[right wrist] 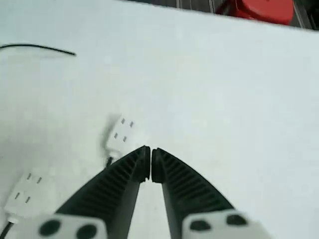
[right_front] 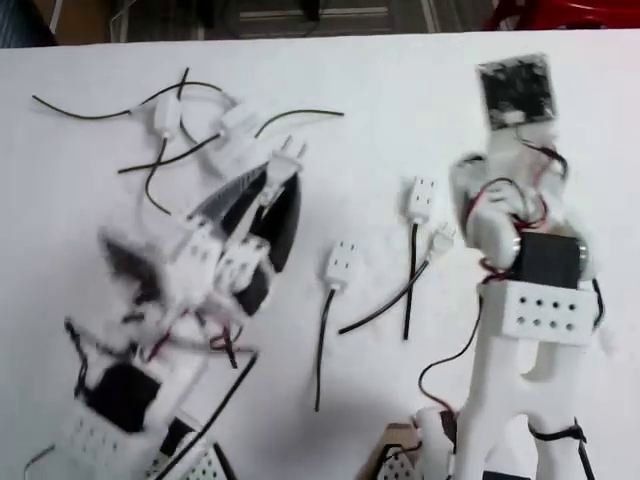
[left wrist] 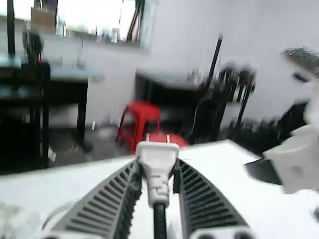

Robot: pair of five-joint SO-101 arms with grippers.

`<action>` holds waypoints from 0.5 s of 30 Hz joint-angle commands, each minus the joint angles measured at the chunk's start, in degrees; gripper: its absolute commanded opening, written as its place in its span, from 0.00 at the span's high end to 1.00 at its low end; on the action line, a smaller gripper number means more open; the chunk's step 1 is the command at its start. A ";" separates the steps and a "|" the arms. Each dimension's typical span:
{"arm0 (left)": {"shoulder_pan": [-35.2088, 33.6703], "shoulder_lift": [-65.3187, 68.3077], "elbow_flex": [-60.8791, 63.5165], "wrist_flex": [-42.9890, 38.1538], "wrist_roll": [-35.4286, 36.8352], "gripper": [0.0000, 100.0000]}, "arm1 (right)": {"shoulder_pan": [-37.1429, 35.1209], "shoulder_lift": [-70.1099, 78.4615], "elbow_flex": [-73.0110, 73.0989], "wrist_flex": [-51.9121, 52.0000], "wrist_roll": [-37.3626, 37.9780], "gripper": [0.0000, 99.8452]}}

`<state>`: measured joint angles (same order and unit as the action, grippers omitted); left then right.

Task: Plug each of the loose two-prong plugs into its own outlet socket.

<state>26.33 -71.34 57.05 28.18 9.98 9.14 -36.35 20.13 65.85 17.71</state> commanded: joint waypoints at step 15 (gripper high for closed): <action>1.27 46.99 -45.10 42.55 -3.16 0.98 | 10.15 -1.45 35.08 -10.95 0.18 0.98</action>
<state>27.03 -31.78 18.55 68.70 6.99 18.99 -36.35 51.43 59.52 17.63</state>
